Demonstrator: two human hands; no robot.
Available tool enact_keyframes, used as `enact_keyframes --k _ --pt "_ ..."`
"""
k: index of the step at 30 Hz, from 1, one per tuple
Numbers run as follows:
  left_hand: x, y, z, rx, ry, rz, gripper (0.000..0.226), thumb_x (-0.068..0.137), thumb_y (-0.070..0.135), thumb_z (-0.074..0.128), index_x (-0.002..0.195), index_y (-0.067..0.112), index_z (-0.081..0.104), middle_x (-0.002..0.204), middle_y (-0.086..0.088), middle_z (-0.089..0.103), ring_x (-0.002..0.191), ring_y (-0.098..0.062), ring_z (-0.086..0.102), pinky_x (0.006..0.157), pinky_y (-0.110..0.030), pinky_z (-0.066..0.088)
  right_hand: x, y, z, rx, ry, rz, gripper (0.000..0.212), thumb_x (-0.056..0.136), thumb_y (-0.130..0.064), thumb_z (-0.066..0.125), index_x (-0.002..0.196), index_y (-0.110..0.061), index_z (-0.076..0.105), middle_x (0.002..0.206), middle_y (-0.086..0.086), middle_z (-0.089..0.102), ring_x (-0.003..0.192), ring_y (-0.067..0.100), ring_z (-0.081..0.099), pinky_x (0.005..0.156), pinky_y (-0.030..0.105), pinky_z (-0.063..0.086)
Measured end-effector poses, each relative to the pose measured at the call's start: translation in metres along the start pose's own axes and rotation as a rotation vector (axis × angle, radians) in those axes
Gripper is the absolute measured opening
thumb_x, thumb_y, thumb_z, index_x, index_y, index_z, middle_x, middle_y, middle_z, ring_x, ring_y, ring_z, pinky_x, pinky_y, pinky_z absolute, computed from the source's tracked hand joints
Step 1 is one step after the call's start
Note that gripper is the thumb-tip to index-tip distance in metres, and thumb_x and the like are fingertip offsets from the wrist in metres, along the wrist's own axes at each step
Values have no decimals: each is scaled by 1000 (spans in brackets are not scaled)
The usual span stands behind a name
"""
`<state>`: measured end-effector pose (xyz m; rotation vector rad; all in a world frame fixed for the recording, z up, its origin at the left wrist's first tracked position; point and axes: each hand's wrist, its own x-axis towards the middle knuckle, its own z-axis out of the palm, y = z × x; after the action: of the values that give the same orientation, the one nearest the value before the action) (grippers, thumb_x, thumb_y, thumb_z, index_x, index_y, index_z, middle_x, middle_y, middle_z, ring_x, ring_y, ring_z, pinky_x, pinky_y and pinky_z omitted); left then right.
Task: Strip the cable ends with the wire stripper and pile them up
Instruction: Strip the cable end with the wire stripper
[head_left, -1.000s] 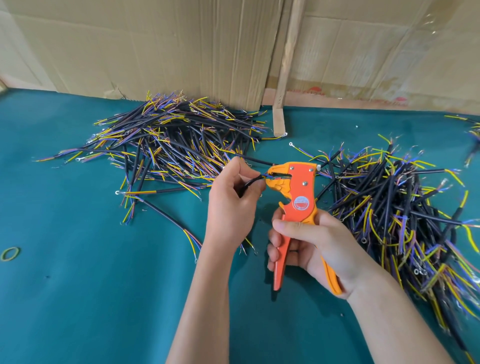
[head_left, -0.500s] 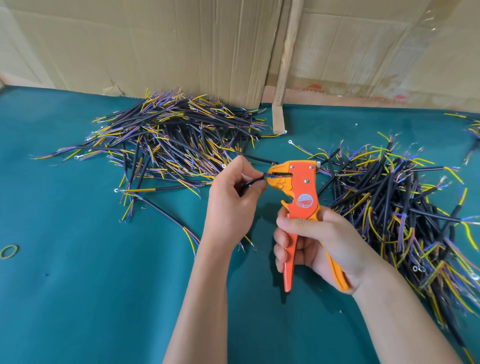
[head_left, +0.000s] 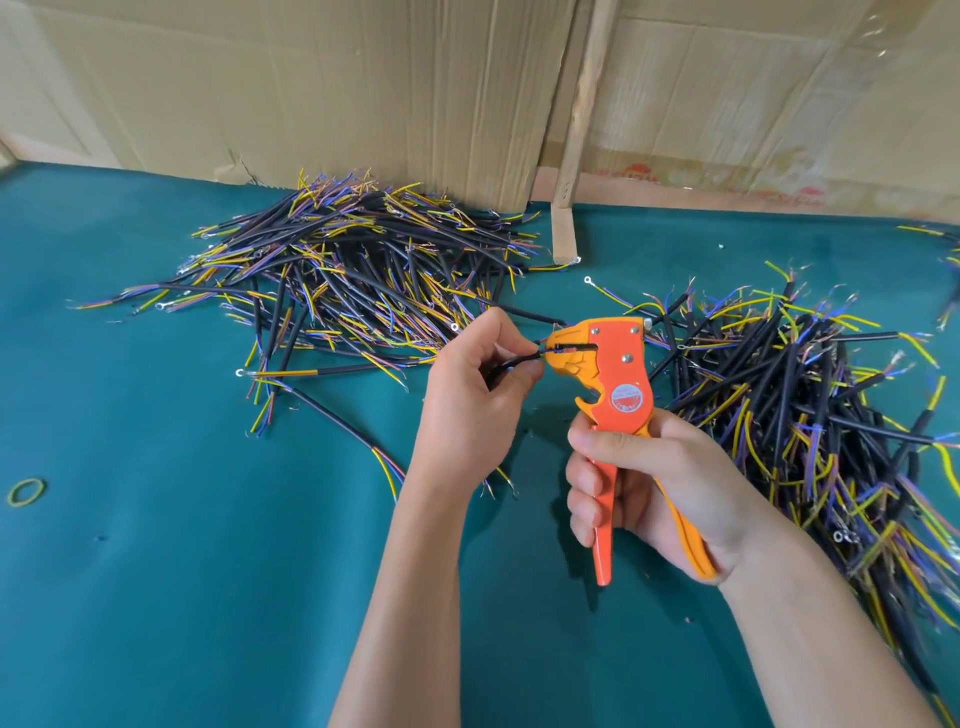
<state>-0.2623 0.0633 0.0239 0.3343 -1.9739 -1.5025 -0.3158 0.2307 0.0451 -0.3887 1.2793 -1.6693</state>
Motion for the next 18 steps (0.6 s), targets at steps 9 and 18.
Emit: enact_keyframes --k 9,18 --pt "-1 1 -1 -13 -5 9 17 86 -7 69 82 3 56 69 -13 53 63 -13 43 59 -27 36 1 1 3 14 22 1 26 82 -23 76 66 -15 56 61 13 44 48 27 44 49 38 46" --pt "-2 3 1 -67 25 9 16 87 -5 70 83 6 60 72 -15 64 66 -34 53 60 -37 42 4 5 8 42 84 -42 46 76 -32 84 68 -15 43 54 6 34 36 19 32 40 25 35"
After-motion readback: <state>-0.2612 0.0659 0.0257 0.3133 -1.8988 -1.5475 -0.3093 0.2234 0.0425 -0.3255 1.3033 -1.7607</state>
